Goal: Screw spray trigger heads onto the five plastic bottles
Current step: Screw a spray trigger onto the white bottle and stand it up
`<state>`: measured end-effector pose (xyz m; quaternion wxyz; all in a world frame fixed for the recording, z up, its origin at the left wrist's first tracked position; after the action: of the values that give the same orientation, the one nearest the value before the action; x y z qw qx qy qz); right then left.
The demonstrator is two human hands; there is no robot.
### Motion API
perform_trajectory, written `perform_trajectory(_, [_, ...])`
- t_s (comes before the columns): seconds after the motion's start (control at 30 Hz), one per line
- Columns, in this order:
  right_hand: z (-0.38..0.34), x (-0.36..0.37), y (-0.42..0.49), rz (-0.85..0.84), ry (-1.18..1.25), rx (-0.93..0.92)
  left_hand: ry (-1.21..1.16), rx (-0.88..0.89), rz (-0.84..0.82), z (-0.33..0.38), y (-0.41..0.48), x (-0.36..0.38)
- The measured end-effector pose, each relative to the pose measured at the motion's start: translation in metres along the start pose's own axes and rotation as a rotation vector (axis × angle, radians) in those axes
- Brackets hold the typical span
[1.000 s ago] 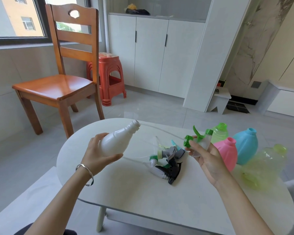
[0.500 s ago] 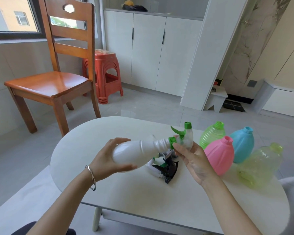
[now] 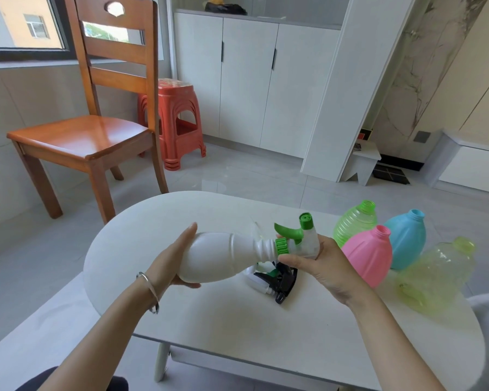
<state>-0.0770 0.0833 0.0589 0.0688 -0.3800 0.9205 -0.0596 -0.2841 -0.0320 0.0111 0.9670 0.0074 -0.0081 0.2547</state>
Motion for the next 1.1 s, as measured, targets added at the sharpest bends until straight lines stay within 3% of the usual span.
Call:
perform_trajectory(0.27, [0.011,-0.011,0.009,0.093,0.198,0.027,-0.203,0.171,-0.288,0.013,0.003,0.016])
perform_trajectory(0.33, [0.011,-0.011,0.009,0.085,0.200,0.029,-0.211,0.102,-0.262,0.005,0.003,0.014])
perform_trajectory(0.47, [0.012,-0.009,0.009,0.096,0.180,0.041,0.083,0.140,-0.229,0.002,0.005,0.010])
perform_trajectory(0.57, [0.011,-0.008,0.010,0.075,0.226,0.047,0.075,0.289,-0.214,0.013,0.008,0.006])
perform_trajectory(0.7, [0.014,-0.005,0.012,0.081,0.239,0.056,-0.081,0.090,-0.230,0.003,0.001,0.014])
perform_trajectory(0.87, [0.017,-0.016,0.017,0.130,0.343,0.058,-0.023,0.291,-0.172,0.017,0.007,0.008])
perform_trajectory(0.97, [0.018,-0.014,0.018,0.112,0.324,0.060,-0.136,0.182,-0.256,0.009,0.002,0.016])
perform_trajectory(1.03, [0.019,-0.009,0.017,0.114,0.258,0.074,-0.046,0.107,-0.184,0.001,0.001,0.012])
perform_trajectory(1.1, [0.019,-0.007,0.016,0.112,0.229,0.081,0.125,0.173,-0.134,0.001,0.005,0.004])
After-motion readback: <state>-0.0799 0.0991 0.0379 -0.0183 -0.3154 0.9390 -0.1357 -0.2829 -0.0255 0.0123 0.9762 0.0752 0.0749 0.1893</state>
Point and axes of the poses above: each hand's wrist, its own y-axis towards the middle knuckle, its own x-axis out of the palm, z = x × y, the point moved 9 cm from there along y, towards the middle knuckle, and after that the axes turned 15 degrees about x, right-handed, at the moved point
